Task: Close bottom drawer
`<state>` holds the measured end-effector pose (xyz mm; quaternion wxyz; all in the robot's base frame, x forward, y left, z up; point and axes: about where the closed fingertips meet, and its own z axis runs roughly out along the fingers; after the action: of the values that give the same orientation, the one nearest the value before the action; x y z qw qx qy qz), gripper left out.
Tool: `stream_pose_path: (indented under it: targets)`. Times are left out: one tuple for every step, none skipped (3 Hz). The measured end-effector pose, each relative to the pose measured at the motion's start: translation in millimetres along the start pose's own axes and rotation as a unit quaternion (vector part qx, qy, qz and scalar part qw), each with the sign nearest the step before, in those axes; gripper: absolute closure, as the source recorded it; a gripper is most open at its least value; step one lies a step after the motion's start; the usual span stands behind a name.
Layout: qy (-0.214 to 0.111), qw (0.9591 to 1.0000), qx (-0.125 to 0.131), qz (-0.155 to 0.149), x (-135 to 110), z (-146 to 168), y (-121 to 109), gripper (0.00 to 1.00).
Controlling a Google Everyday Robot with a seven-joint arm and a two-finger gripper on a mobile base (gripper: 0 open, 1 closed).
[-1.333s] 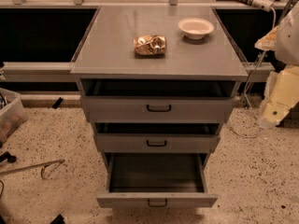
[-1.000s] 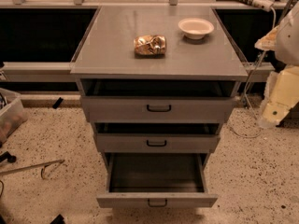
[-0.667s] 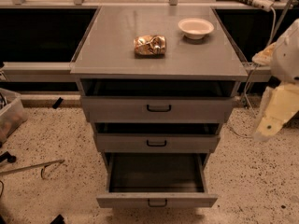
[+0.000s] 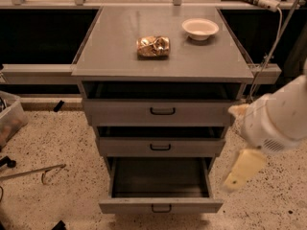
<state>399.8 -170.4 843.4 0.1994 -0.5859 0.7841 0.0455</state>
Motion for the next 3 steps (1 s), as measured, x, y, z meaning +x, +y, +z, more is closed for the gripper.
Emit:
stream_pose_path:
  targets:
    - [-0.027,0.9988,-0.040,0.002,5.6,69.3,46.0,0.00]
    - [-0.012,0.9978,-0.065,0.008,22.7,91.7,72.7,0.00]
    - [-0.012,0.9978,-0.065,0.008,22.8,91.7,72.8,0.00]
